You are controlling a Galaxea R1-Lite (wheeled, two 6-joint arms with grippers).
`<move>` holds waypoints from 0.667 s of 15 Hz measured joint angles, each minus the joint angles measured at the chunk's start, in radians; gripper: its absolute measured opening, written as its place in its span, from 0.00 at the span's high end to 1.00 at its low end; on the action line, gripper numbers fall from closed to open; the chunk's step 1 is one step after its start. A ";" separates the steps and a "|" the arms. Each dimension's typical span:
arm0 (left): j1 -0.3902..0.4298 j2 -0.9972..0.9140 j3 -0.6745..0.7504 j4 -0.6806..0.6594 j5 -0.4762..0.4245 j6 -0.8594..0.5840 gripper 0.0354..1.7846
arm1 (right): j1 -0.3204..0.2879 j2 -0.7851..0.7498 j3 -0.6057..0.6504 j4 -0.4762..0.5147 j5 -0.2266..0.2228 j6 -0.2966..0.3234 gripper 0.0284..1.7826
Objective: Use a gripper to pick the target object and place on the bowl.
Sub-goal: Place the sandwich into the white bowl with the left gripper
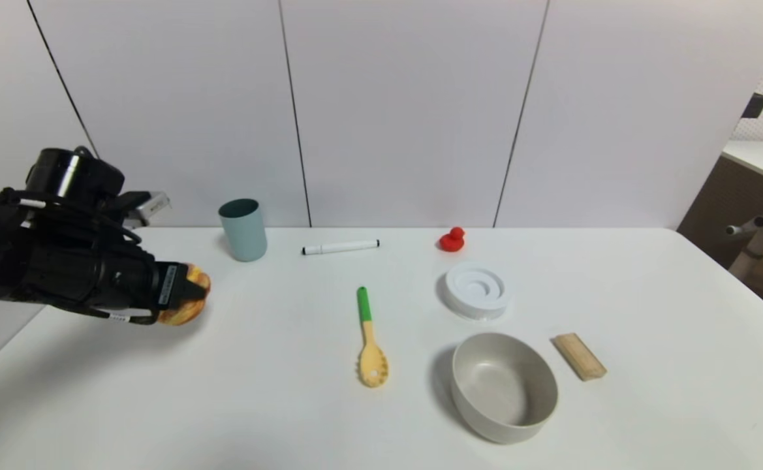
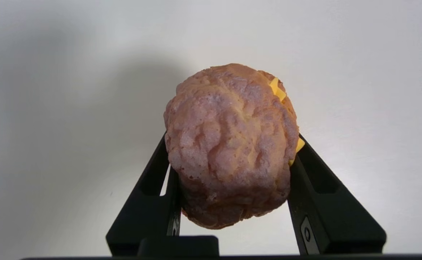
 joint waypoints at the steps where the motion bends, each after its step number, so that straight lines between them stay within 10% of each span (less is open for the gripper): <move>1: -0.039 -0.013 -0.024 -0.012 0.000 -0.001 0.55 | 0.000 0.000 0.000 0.000 0.000 0.000 0.04; 10: -0.516 0.045 -0.234 -0.207 -0.003 0.031 0.55 | 0.000 0.000 0.000 0.000 0.000 0.000 0.04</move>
